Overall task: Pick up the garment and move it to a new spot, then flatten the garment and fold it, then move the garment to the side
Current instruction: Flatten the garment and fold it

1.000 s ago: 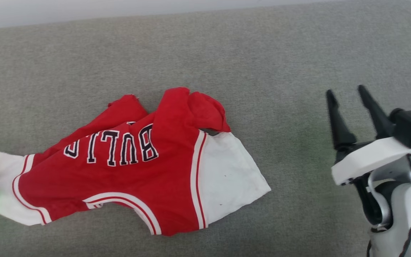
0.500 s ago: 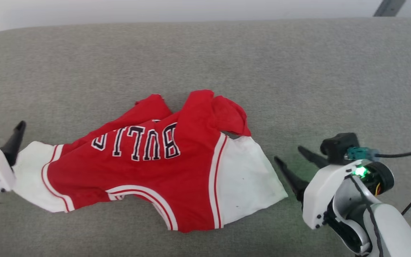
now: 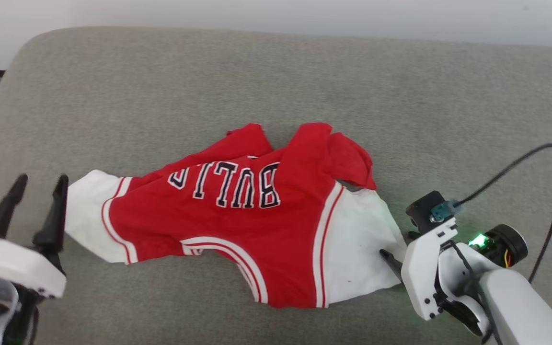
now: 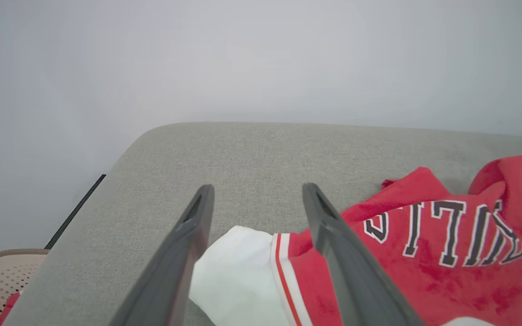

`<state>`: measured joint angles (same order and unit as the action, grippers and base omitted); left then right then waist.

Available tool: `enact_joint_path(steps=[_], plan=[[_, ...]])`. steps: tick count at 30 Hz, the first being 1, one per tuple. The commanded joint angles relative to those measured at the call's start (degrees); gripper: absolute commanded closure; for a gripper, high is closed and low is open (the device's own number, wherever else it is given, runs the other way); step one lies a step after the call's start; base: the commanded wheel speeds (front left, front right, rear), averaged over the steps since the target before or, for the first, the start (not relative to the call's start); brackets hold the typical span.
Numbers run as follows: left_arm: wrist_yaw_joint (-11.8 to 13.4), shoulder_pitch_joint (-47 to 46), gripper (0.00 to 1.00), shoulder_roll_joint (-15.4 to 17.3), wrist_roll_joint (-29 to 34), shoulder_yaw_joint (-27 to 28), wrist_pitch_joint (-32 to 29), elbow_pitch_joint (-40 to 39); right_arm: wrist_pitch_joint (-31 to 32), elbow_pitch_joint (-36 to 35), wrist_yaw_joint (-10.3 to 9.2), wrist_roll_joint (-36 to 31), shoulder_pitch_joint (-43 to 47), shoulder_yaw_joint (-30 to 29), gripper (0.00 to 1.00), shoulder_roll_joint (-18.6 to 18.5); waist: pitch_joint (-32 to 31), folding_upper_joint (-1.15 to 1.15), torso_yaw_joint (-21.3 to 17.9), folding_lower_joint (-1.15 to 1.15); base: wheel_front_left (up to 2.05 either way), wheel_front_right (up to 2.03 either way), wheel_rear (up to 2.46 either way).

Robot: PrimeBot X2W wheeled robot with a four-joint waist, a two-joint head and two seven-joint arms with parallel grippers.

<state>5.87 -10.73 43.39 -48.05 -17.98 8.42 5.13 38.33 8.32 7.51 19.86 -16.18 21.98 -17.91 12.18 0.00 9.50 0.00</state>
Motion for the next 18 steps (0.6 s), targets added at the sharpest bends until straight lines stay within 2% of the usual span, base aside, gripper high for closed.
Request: enact_joint_path(steps=[1,6,7,8,13,18], plan=[[0.52,1.66,0.0,-0.6,0.59,0.36,1.35,-0.68,0.16,1.69,-0.04,-0.59,-0.98,0.55,0.0,0.16,-0.14,0.0,0.99,0.0,0.0,0.0,0.0],[1.8,5.26,0.0,-2.03,0.55,1.14,4.26,-3.22,1.31,10.01,-0.03,-0.97,-3.0,4.05,0.0,0.34,-0.76,0.0,2.53,0.0,0.0,0.0,0.0],[1.67,5.88,0.0,-2.52,-0.21,1.41,4.48,-3.54,1.24,11.63,-0.03,-0.95,-3.57,5.05,0.54,0.22,-0.89,0.0,2.68,0.0,0.0,0.0,0.0],[1.57,6.45,0.0,-2.59,0.02,1.39,4.78,-3.82,0.65,13.02,-0.03,-0.51,-4.09,5.53,1.0,0.23,-1.02,0.0,2.88,0.0,0.0,0.0,0.0],[1.64,8.37,0.0,-3.11,-0.14,2.12,5.52,-4.86,-0.31,18.16,-0.09,2.29,-7.15,6.24,1.0,-0.15,-2.04,0.0,3.24,0.0,0.0,0.0,0.0],[1.99,10.07,0.0,-3.42,-0.13,2.8,5.88,-5.95,-0.68,19.1,-0.2,4.35,-10.9,4.54,1.0,-3.05,-2.91,0.0,2.68,0.0,0.0,0.0,0.0]])
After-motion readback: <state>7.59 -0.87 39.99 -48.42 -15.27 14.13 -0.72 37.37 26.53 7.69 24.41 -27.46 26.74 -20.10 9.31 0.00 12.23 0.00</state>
